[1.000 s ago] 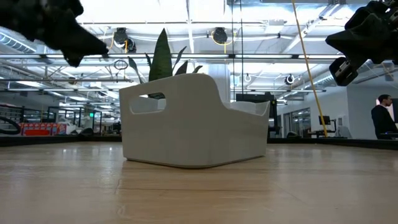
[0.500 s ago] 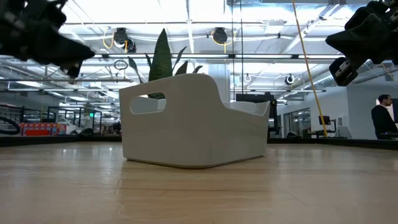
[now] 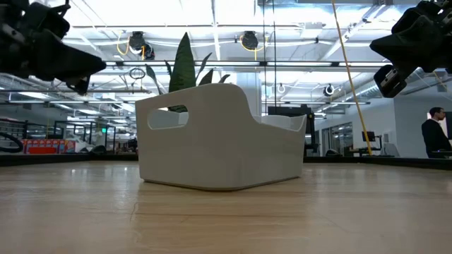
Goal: Pick and place pill bottles into a basket
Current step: Return to Home Position
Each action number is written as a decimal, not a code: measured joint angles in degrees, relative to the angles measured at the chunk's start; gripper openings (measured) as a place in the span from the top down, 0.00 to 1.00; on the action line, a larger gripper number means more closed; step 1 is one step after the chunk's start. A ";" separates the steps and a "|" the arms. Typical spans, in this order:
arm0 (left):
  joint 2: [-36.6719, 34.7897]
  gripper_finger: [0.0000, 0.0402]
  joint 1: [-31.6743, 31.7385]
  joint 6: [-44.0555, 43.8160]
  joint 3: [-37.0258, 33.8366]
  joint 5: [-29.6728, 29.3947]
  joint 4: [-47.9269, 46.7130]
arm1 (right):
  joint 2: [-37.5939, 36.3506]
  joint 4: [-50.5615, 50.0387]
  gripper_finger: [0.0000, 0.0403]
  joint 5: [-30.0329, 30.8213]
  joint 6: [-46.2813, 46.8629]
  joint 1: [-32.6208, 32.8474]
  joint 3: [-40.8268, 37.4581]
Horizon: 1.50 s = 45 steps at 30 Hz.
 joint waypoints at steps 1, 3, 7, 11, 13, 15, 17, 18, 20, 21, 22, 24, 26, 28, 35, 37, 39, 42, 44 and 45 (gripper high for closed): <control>-0.04 0.84 0.00 -1.24 0.00 -0.92 0.52 | 0.00 -0.01 0.98 -0.01 0.00 0.00 0.00; -0.03 0.84 0.02 -4.66 0.00 -1.18 0.79 | 0.00 -0.01 0.98 -0.01 0.00 0.00 0.00; 0.12 0.84 0.00 -9.32 0.00 -1.17 0.65 | 0.00 -0.01 0.98 0.00 0.00 0.00 0.00; 0.12 0.84 0.00 -9.52 0.00 -1.18 0.65 | 0.00 -0.01 0.98 -0.01 0.00 0.00 0.00; 0.12 0.84 0.00 -9.57 0.00 -1.18 0.65 | 0.00 0.00 0.98 -0.01 0.00 -0.01 0.00; 0.12 0.84 0.00 -9.58 0.00 -1.19 0.65 | 0.00 -0.01 0.98 0.01 0.00 0.00 0.00; 0.12 0.84 0.00 -9.53 0.00 -1.19 0.66 | -0.12 1.24 0.98 0.00 0.00 0.07 -0.59; 0.12 0.84 0.00 -9.54 0.00 -1.19 0.65 | -0.45 3.52 0.98 -0.01 0.00 0.11 -1.85; 0.12 0.84 0.00 -9.59 0.00 -1.21 0.65 | -0.29 9.31 0.98 0.02 0.06 0.09 -5.00; 0.12 0.84 0.00 -9.59 0.00 -1.23 0.60 | -0.39 9.21 0.98 -0.01 -0.08 0.10 -4.65; 0.11 0.84 0.00 -9.59 0.00 -1.25 0.62 | -0.19 8.18 0.98 0.17 -0.13 0.09 -4.65; 0.10 0.84 0.00 -9.63 0.00 -1.21 0.64 | 1.03 5.22 0.98 0.21 -0.10 0.11 -4.90; 0.12 0.84 0.00 -9.62 0.02 -1.33 0.60 | 0.93 6.96 0.98 -0.01 -0.13 0.11 -4.92; 0.13 0.84 0.00 -9.63 0.02 -1.32 0.71 | 1.24 5.85 0.98 0.04 -0.18 0.11 -4.96; 0.50 0.84 0.00 -9.67 0.02 -1.32 0.74 | 1.33 5.66 0.98 0.04 -0.17 0.11 -5.03; 0.49 0.84 0.00 -9.65 0.02 -1.32 0.81 | 1.29 6.06 0.98 0.04 -0.17 0.11 -5.09; 0.49 0.84 0.00 -9.65 0.02 -1.32 0.82 | 1.31 5.93 0.98 0.02 -0.17 0.11 -5.09; 0.49 0.84 0.00 -9.65 0.02 -1.32 0.84 | 1.31 5.96 0.98 0.01 -0.17 0.11 -5.11; 0.49 0.84 0.00 -9.65 0.02 -1.32 0.82 | 1.31 5.96 0.98 0.01 -0.17 0.11 -5.14; 0.49 0.84 0.00 -9.65 0.02 -1.32 0.82 | 1.31 5.95 0.98 0.01 -0.17 0.11 -5.14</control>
